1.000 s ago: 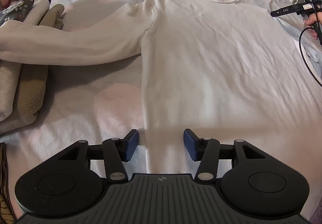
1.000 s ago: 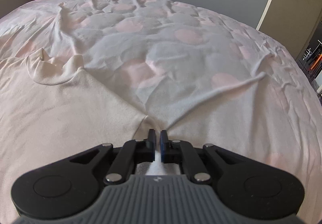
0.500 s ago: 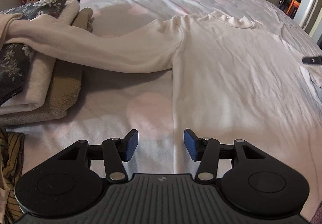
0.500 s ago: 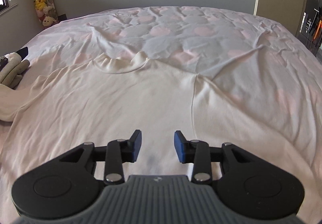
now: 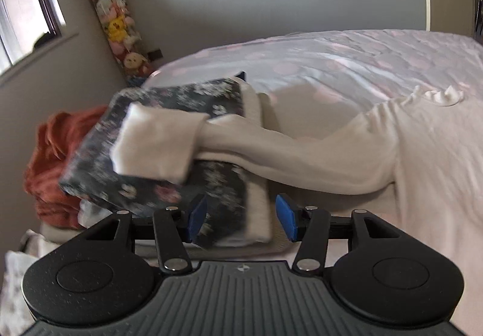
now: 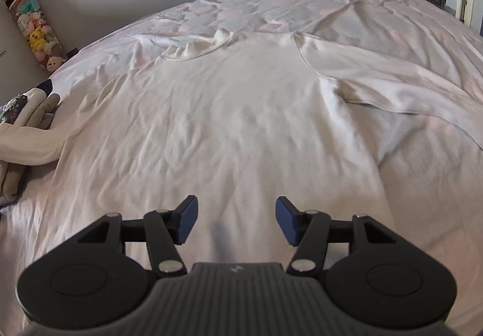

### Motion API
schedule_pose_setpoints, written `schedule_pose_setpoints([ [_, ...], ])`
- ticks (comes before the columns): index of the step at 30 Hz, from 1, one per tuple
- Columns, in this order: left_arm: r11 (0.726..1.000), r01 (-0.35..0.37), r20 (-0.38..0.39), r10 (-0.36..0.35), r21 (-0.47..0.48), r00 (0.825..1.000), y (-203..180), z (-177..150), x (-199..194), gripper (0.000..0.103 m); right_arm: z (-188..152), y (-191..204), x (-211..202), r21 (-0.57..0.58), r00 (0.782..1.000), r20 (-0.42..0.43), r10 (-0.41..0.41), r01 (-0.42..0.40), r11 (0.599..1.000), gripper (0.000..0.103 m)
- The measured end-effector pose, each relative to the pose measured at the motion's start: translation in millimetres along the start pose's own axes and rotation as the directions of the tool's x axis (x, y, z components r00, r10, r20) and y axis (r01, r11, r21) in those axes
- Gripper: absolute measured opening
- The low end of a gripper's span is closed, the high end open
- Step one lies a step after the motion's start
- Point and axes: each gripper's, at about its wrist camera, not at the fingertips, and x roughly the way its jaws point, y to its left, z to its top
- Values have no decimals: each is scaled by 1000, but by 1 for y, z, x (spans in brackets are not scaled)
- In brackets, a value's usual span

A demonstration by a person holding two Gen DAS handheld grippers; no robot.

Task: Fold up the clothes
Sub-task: 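Lift the sleeve with the left tool toward the folded clothes stack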

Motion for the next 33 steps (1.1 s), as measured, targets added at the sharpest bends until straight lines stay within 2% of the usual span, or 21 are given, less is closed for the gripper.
schedule_pose_setpoints([
  [1,999,-33,24,33,32,999,4,3,3,59,0,6,2,-19,1000,20,13,-13,1000,63],
  [4,990,-102,74,95,94,993,12,11,15,60,1,18,8,-63,996,74,40,-36,997,63],
  [12,991,-104,56,99,86,993,26,26,37,59,-4,8,26,-47,998,54,45,-42,998,62],
  [13,991,-104,54,100,85,994,27,28,39,56,-4,7,26,-48,997,60,46,-43,998,62],
  [14,991,-104,52,100,84,994,29,30,42,44,-4,7,27,-49,997,65,47,-44,998,62],
  [15,991,-105,49,101,83,994,31,32,45,37,-4,7,28,-54,996,70,46,-42,998,62],
  [16,991,-105,47,101,82,994,33,34,48,23,-4,8,29,-59,996,74,43,-39,997,62],
  [17,991,-105,45,102,81,994,35,36,51,16,-3,8,30,-65,997,72,38,-34,997,62],
  [19,992,-104,40,101,76,994,39,40,55,12,-3,8,32,-68,997,69,34,-29,997,62],
  [24,995,-43,19,45,-94,999,86,72,18,10,-2,5,31,-49,997,74,38,-34,998,62],
  [26,985,-17,9,19,-170,1000,108,85,2,10,-2,5,29,-45,996,78,37,-34,998,62],
  [29,973,-3,-16,0,-229,1000,135,102,-19,10,-2,3,27,-38,996,84,38,-35,999,62],
  [33,944,5,-78,-33,-331,996,173,112,-31,10,-2,1,24,-28,995,90,42,-39,999,62],
])
